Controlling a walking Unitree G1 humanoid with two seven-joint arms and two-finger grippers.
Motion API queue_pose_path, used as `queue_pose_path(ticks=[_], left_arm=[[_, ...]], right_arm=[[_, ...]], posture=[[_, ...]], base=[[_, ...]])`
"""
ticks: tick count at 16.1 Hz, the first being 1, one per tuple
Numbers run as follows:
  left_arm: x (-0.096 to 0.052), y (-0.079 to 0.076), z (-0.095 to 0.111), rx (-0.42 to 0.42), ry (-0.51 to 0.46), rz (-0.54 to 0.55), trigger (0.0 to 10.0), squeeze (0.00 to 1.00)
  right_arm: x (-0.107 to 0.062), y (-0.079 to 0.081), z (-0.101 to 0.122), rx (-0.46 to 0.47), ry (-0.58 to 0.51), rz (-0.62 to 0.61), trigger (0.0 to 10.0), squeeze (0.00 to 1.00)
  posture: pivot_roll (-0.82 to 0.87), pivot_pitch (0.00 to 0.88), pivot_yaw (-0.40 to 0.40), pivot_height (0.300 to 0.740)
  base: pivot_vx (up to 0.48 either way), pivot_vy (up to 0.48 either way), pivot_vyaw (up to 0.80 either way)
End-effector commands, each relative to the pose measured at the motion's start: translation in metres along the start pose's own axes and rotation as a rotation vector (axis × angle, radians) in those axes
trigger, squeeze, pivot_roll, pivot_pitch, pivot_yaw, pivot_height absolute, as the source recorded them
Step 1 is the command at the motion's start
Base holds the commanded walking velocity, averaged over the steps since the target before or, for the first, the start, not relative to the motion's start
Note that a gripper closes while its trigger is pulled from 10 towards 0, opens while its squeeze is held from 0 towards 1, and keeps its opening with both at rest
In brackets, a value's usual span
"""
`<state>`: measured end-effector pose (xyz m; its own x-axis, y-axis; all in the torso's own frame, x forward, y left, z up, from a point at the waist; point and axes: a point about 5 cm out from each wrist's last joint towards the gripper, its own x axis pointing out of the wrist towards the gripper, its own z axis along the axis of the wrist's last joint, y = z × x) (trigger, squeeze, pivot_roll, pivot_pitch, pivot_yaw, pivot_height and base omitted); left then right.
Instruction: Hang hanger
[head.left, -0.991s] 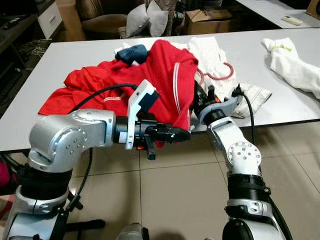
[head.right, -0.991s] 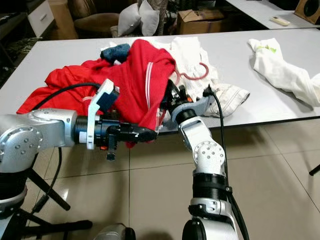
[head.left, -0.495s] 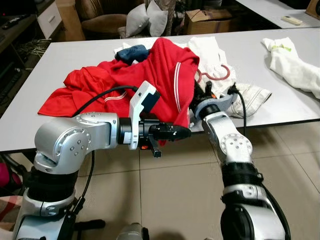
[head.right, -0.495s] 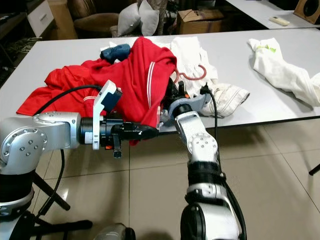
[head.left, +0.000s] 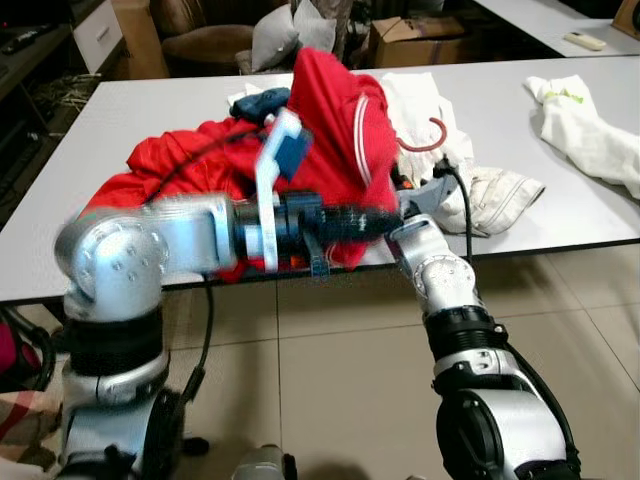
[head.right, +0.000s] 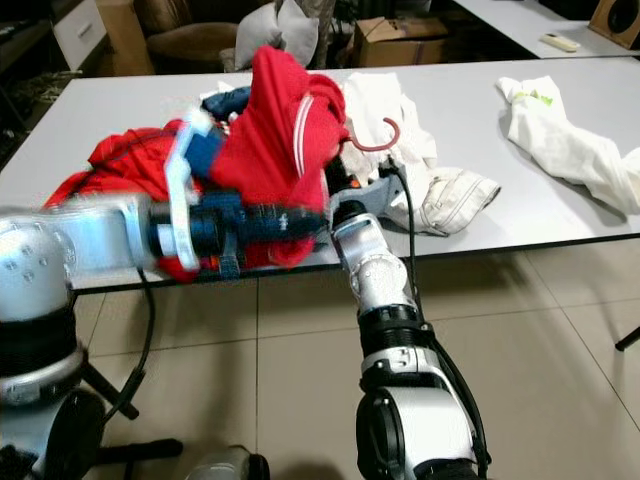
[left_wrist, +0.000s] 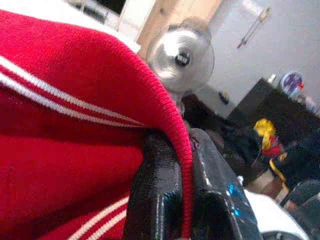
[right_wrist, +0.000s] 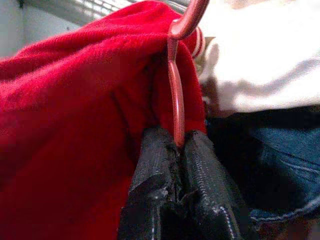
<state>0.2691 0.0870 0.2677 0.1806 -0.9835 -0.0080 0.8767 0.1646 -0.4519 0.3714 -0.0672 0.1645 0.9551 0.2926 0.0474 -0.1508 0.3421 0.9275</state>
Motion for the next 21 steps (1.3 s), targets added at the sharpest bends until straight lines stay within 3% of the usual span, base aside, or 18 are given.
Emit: queue_pose_path(ticks=[1,3,4,5,6,7,9,11,12,13,14,15,16,17,19,20,21], left_arm=[[0.003,-0.007,0.015,0.019,-0.041,-0.048,0.3,0.0],[-0.003,-0.001,0.039,0.025,-0.148,0.0,0.5,0.0],[-0.004,0.0,0.043,0.027,-0.162,0.005,0.5,0.0],[-0.01,0.008,0.061,0.056,-0.227,0.104,2.1,0.0],[-0.016,0.014,0.073,0.08,-0.258,0.185,2.6,0.0],[-0.019,0.017,0.079,0.106,-0.269,0.241,2.2,0.0],[-0.024,0.024,0.085,0.123,-0.284,0.318,1.9,0.0],[-0.034,0.03,0.099,0.157,-0.328,0.416,1.7,0.0],[-0.04,0.031,0.105,0.184,-0.329,0.449,1.9,0.0],[-0.041,0.032,0.106,0.197,-0.319,0.461,1.9,0.0],[-0.045,0.035,0.102,0.243,-0.256,0.52,2.5,0.0],[-0.049,0.039,0.097,0.272,-0.217,0.567,3.1,0.0],[-0.05,0.038,0.097,0.257,-0.232,0.556,3.3,0.0],[-0.05,0.037,0.097,0.251,-0.237,0.549,3.3,0.0],[-0.057,0.038,0.099,0.301,-0.217,0.592,3.7,0.0],[-0.061,0.039,0.102,0.307,-0.229,0.613,3.9,0.0],[-0.07,0.042,0.109,0.333,-0.256,0.66,3.8,0.0]], right_arm=[[0.007,0.05,-0.047,0.004,0.088,0.143,10.0,0.0],[-0.002,0.044,-0.046,-0.139,0.128,0.147,10.0,0.0],[-0.003,0.044,-0.046,-0.162,0.136,0.145,10.0,0.0],[-0.016,0.05,-0.043,-0.326,0.19,0.192,10.0,0.0],[-0.027,0.056,-0.041,-0.448,0.224,0.23,10.0,0.0],[-0.035,0.059,-0.038,-0.53,0.24,0.248,10.0,0.0],[-0.043,0.062,-0.036,-0.593,0.265,0.259,10.0,0.0],[-0.054,0.052,-0.032,-0.762,0.308,0.171,10.0,0.0],[-0.066,0.068,-0.027,-0.725,0.296,0.22,10.0,0.0],[-0.07,0.074,-0.026,-0.693,0.287,0.237,10.0,0.0],[-0.078,0.077,-0.021,-0.767,0.302,0.229,10.0,0.0],[-0.084,0.074,-0.019,-0.766,0.308,0.224,10.0,0.0],[-0.083,0.057,-0.015,-0.835,0.309,0.127,10.0,0.0],[-0.083,0.051,-0.012,-0.893,0.31,0.081,10.0,0.0],[-0.085,0.085,-0.004,-0.66,0.245,0.275,10.0,0.0],[-0.083,0.087,0.001,-0.713,0.228,0.261,10.0,0.0],[-0.076,0.08,0.011,-1.01,0.206,0.171,10.0,0.0]], posture=[[0.09,0.0,0.028,0.723],[0.09,0.0,0.033,0.723],[0.09,0.0,0.034,0.723],[0.08,0.0,0.039,0.723],[0.08,0.0,0.041,0.723],[0.08,0.0,0.047,0.723],[0.06,0.0,0.058,0.723],[0.06,0.0,0.063,0.723],[0.06,0.0,0.064,0.723],[0.06,0.0,0.065,0.723],[0.05,0.0,0.066,0.723],[0.05,0.0,0.065,0.723],[0.05,0.0,0.065,0.723],[0.05,0.0,0.064,0.723],[0.06,0.0,0.059,0.723],[0.06,0.0,0.059,0.723],[0.06,0.0,0.06,0.723]], base=[[0.0,0.0,0.0],[0.0,0.0,0.0],[0.0,0.0,0.0],[0.0,0.0,0.0],[0.0,0.0,0.0],[0.0,0.0,0.0],[0.0,0.0,0.0],[0.0,0.0,0.0],[0.0,0.0,0.0],[0.0,0.0,0.0],[0.0,0.0,0.0],[0.0,0.0,0.0],[0.0,0.0,0.0],[0.0,0.0,0.0],[0.0,0.0,0.0],[0.0,0.0,0.0],[0.0,0.0,0.0]])
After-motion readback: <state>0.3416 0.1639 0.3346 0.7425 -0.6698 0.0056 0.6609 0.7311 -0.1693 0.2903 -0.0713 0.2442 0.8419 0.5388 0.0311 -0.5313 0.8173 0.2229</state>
